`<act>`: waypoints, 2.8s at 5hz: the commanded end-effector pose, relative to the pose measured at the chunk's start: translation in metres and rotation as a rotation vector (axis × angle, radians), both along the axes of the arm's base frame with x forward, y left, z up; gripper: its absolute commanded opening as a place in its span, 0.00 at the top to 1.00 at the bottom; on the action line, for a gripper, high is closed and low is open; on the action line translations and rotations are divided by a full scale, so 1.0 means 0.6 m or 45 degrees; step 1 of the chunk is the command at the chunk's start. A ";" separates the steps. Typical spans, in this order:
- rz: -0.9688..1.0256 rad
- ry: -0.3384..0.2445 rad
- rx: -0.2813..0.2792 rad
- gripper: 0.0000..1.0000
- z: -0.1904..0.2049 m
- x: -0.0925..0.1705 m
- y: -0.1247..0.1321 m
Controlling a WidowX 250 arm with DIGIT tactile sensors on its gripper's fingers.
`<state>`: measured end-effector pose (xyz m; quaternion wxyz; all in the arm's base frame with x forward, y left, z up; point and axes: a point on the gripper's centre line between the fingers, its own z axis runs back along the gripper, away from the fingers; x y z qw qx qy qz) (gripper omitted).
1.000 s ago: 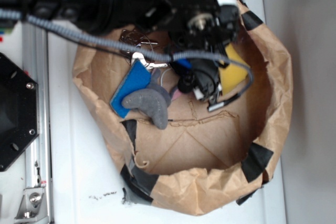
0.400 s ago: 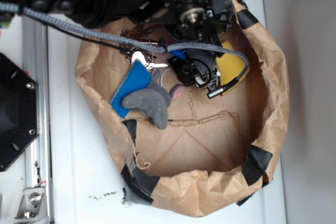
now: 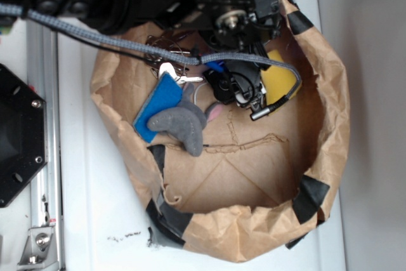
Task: Grab the black box.
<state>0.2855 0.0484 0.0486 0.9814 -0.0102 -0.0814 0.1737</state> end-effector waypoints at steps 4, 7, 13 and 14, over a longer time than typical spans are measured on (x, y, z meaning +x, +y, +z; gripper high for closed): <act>-0.168 0.008 0.039 0.00 -0.003 -0.006 -0.066; -0.144 0.054 -0.042 1.00 0.004 -0.043 -0.052; -0.188 0.000 -0.165 1.00 0.213 0.009 -0.050; -0.215 0.014 -0.098 1.00 0.198 0.003 -0.050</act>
